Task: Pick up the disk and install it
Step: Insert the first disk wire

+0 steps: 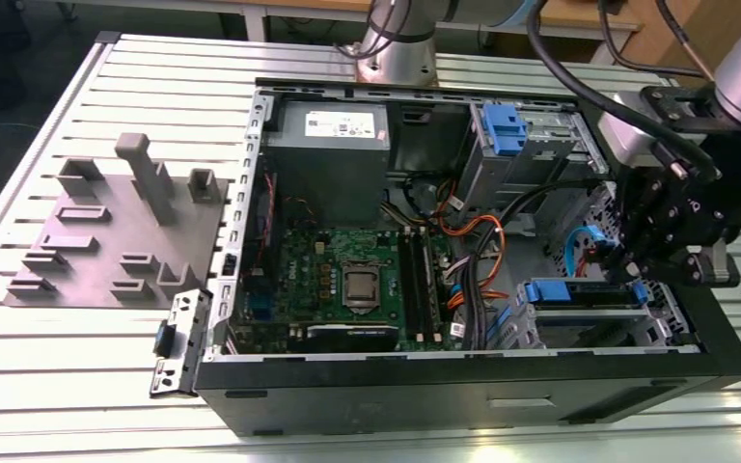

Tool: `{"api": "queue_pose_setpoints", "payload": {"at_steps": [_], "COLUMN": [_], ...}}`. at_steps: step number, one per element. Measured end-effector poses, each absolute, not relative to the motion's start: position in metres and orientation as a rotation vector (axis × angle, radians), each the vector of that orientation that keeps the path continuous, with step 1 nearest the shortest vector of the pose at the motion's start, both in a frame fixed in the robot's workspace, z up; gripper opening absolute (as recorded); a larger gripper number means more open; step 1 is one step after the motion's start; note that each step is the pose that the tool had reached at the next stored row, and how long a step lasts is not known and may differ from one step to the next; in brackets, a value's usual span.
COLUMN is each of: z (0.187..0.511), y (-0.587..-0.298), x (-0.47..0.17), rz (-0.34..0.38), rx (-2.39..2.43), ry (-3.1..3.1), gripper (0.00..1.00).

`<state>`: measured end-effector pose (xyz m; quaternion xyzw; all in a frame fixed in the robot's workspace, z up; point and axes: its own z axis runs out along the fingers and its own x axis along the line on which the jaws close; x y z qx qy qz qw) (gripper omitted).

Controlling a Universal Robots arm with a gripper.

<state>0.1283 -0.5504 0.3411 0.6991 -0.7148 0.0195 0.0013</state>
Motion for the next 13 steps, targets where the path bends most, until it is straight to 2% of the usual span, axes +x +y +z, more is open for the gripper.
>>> {"api": "queue_pose_setpoints", "payload": {"at_steps": [13], "z": [0.337], "y": [-0.553], "x": [0.112], "rz": [0.144], "rx": [2.223], "ry": [-2.27], "gripper": [0.16]}}
